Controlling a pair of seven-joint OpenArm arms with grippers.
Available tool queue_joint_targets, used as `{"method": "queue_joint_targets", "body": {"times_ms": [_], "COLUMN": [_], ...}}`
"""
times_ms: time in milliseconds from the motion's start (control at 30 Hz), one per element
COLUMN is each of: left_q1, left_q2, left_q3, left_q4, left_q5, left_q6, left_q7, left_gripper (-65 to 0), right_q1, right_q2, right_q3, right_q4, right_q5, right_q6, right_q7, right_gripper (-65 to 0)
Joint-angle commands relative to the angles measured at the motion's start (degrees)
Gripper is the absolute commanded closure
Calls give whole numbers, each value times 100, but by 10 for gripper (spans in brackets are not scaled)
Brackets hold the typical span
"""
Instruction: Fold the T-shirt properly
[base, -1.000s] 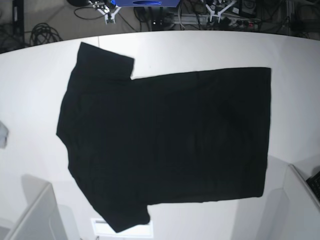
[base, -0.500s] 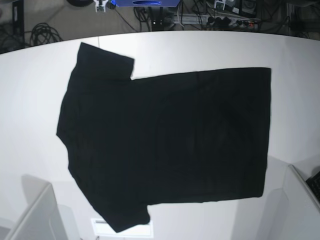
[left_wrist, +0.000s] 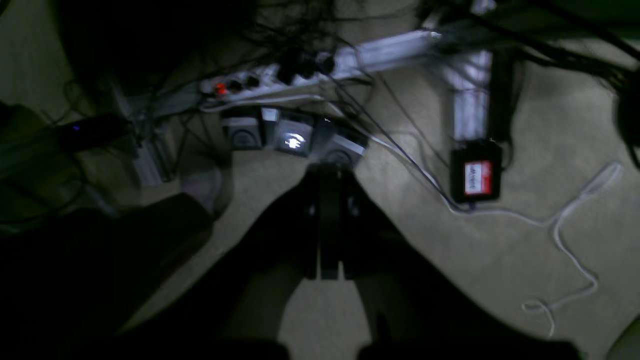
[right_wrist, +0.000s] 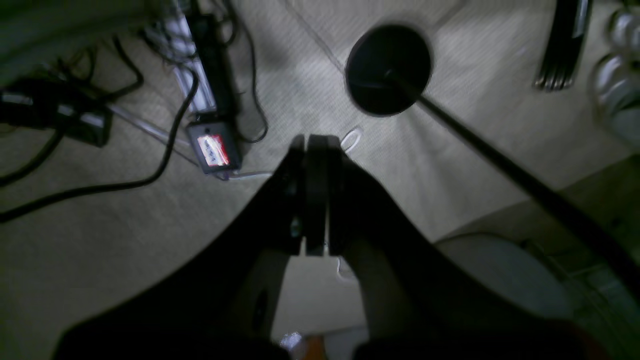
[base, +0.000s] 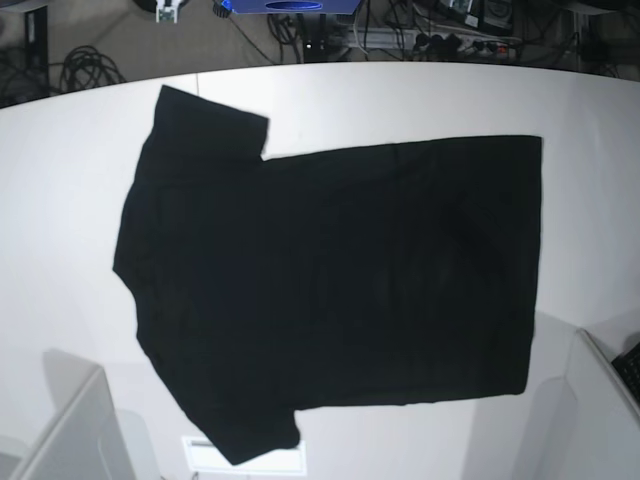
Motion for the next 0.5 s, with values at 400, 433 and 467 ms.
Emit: {"method": "queue_joint_targets", "body": {"times_ms": [400, 433, 467], "left_q1": [1398, 1451, 1512], "left_q2": [-29, -29, -29], "left_q3": [-880, -924, -959], "left_q4": [2504, 2653, 2829], "left_q5": [10, 10, 10], "left_q6": [43, 43, 34], "left_q7": [-73, -64, -64], "left_gripper": [0, 0, 0], "right_q1": [-675, -675, -684], "right_q2": [-296, -296, -296], "right_q3": [739, 819, 924], "right_q4": [2357, 2481, 2639], "right_q5": [14, 14, 14], "right_q6": [-10, -10, -10], "right_q7": [-1170, -1205, -1249], "right_gripper": [0, 0, 0]}}
